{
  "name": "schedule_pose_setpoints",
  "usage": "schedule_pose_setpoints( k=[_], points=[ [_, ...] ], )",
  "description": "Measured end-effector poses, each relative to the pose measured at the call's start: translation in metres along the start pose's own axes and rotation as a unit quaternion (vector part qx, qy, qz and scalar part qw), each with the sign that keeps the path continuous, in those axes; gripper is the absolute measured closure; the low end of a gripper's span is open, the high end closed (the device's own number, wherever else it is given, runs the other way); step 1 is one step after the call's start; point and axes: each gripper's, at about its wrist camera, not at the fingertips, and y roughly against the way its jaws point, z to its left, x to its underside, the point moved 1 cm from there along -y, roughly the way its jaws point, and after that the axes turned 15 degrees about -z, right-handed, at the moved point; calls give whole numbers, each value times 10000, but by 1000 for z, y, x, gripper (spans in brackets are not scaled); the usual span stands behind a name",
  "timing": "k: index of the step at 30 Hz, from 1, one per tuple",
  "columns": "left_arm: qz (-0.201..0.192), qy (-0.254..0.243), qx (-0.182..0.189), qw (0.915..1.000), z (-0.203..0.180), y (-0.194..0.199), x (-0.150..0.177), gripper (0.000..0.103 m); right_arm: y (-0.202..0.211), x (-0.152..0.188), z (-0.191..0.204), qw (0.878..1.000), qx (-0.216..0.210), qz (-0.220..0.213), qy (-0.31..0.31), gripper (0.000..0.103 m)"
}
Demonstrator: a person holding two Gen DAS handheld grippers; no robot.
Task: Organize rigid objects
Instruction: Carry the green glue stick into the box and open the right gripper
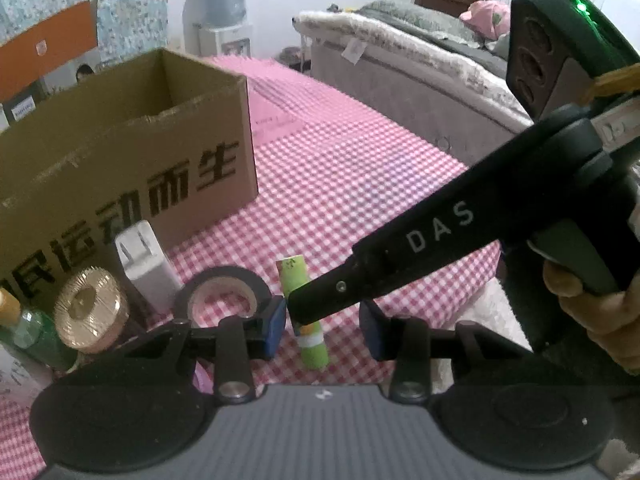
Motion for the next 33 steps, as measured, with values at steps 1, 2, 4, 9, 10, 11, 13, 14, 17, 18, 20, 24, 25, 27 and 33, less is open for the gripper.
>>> schedule_pose_setpoints(
  k=[1,2,4,9,10,11,13,14,17,18,20,24,25,27,33],
  points=[
    [-50,-21,-18,10000,-1,3,-2,62,2,-1,3,10000,-15,-41,22,88],
    [-102,-42,-38,9999,-1,6,-4,62,5,-3,5,10000,-30,-75,39,88],
    [-209,-78,-80,9997,-1,13,-8,62,9,-7,10,9998,-76,-162,81,88],
    [-536,-129,-255,9982,3,35,-22,61,19,-18,33,9986,-213,-391,286,88],
    [-620,-156,-317,9975,4,40,-27,61,20,-22,39,9981,-258,-442,358,88],
    [-697,-176,-378,9967,6,45,-31,61,21,-26,45,9974,-310,-490,418,88],
    [-858,-199,-536,9947,13,57,-41,61,23,-37,60,9955,-452,-602,569,88],
    [-921,-201,-612,9937,16,62,-46,61,24,-41,67,9945,-512,-650,641,88],
    [-1065,-168,-850,9905,31,74,-63,61,18,-59,91,9902,-720,-779,906,88],
    [-1095,-156,-924,9896,37,77,-69,61,15,-65,98,9888,-791,-799,977,88],
    [-1132,-137,-1070,9877,49,82,-81,61,5,-80,114,9864,-931,-803,1093,88],
    [-1053,-70,-1268,9863,79,83,-103,61,-19,-113,136,9842,-1126,-680,1182,88],
    [-980,-26,-1292,9868,89,80,-108,61,-30,-122,140,9847,-1151,-603,1165,88],
    [-806,101,-1304,9881,109,73,-116,61,-47,-137,147,9848,-1176,-549,1154,88],
    [-211,326,-1388,9896,171,43,-127,60,-124,-184,156,9909,-1173,113,652,88]
  ],
)
